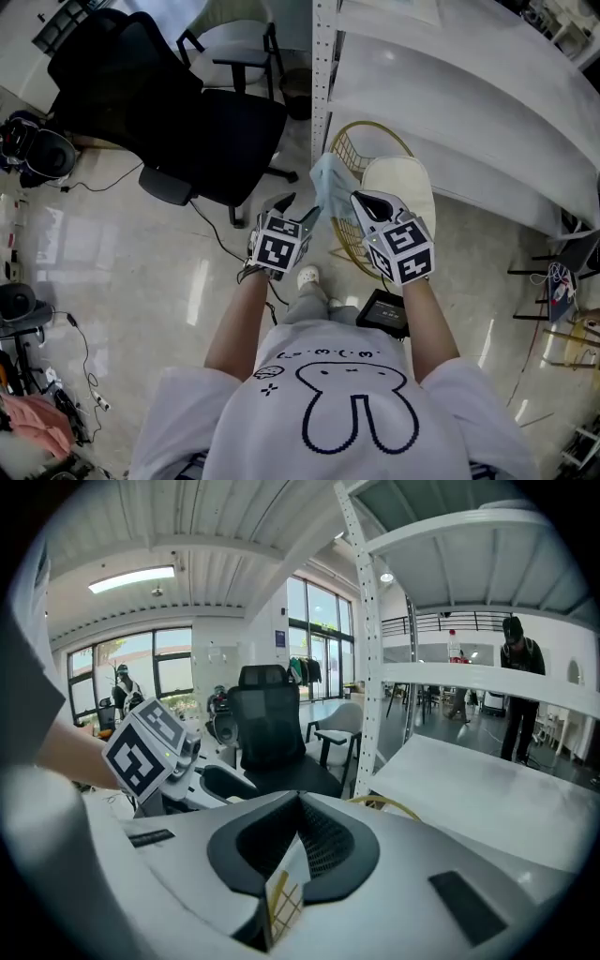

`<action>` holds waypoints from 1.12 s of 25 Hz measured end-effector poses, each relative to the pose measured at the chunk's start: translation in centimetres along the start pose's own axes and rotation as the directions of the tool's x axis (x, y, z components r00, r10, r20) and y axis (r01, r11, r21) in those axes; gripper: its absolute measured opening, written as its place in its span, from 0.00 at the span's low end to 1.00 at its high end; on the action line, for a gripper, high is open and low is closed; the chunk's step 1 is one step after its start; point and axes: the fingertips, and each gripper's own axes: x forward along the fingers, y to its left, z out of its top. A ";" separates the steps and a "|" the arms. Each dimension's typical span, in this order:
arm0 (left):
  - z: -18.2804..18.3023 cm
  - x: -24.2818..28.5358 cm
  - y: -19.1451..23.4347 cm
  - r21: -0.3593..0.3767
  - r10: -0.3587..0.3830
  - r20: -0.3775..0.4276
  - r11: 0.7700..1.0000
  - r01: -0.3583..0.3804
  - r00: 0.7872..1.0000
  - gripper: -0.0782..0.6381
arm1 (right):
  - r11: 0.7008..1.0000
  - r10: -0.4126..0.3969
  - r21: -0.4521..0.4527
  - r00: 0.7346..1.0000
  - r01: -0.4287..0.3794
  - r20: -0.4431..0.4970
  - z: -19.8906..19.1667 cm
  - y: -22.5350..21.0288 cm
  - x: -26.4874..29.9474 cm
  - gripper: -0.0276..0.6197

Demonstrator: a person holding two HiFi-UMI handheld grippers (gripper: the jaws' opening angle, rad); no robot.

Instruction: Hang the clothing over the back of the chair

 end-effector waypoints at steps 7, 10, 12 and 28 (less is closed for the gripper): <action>2.6 -3.9 -2.5 0.011 0.063 0.132 0.998 -0.065 0.989 0.24 | 0.999 0.012 0.038 0.993 -0.017 0.118 2.6 1.9 -3.8 0.03; 3.9 -5.3 -3.6 0.035 0.066 0.190 0.997 -0.074 0.980 0.15 | 0.998 0.004 0.059 0.986 -0.013 0.165 3.6 2.3 -5.3 0.03; 4.7 -6.2 -4.6 0.058 0.052 0.226 0.996 -0.066 0.973 0.15 | 0.998 -0.004 0.061 0.982 -0.008 0.189 4.1 2.7 -6.1 0.03; 10.3 -14.1 -9.3 0.111 0.012 0.455 0.991 -0.071 0.890 0.15 | 1.000 -0.024 -0.009 0.954 0.028 0.298 7.0 7.4 -11.4 0.03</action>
